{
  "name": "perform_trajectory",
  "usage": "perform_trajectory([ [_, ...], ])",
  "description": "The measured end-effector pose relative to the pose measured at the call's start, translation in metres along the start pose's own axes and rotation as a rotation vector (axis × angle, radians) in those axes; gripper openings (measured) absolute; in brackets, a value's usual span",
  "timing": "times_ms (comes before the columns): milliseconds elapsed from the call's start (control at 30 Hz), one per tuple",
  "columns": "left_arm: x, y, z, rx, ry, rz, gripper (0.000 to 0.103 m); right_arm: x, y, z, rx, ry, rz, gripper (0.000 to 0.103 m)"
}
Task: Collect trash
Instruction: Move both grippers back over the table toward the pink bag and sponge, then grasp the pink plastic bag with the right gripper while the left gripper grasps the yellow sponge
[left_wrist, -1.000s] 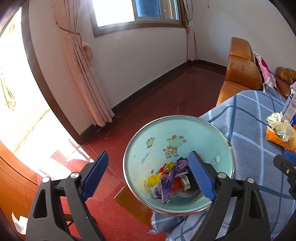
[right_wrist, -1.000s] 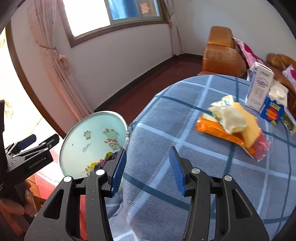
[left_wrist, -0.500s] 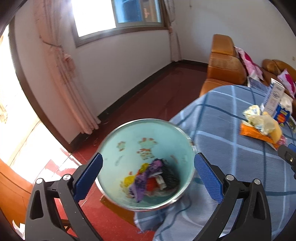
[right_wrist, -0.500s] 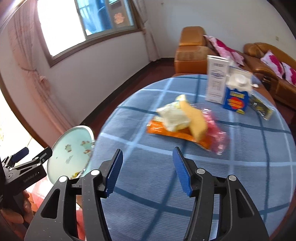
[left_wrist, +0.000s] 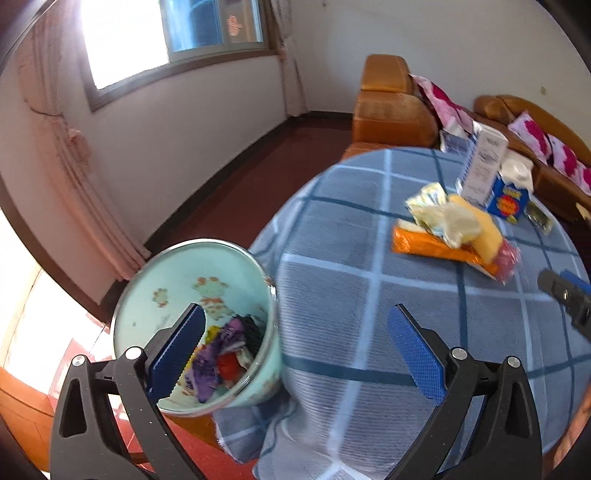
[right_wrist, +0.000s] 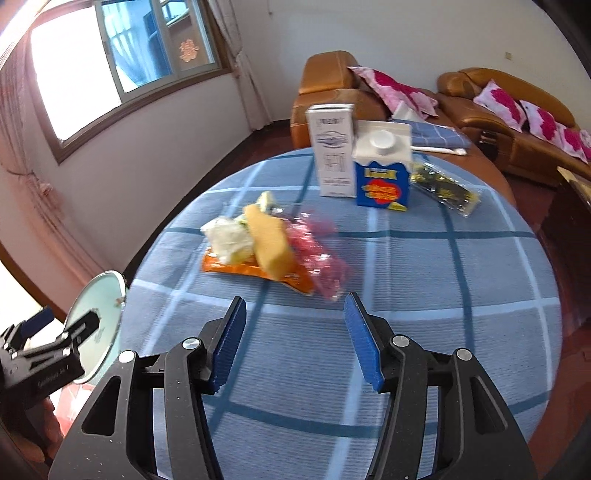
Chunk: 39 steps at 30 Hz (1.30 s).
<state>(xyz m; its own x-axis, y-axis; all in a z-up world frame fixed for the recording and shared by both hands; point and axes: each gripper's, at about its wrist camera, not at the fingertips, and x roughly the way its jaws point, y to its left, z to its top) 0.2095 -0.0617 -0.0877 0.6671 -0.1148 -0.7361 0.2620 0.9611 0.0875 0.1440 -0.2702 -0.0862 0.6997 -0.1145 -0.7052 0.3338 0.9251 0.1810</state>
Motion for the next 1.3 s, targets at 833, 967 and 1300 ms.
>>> perform_trajectory([
  [833,0.023,-0.020,0.009,0.040,0.030,-0.014,0.094,0.081,-0.008,0.027,-0.113,0.078,-0.007,0.044],
  [967,0.026,-0.026,0.016,0.048,0.025,-0.019,0.094,0.086,-0.009,0.028,-0.124,0.098,0.025,0.026],
  [1300,0.037,-0.053,0.033,0.059,0.015,-0.081,0.090,0.046,-0.035,0.029,-0.067,0.019,0.038,0.023],
])
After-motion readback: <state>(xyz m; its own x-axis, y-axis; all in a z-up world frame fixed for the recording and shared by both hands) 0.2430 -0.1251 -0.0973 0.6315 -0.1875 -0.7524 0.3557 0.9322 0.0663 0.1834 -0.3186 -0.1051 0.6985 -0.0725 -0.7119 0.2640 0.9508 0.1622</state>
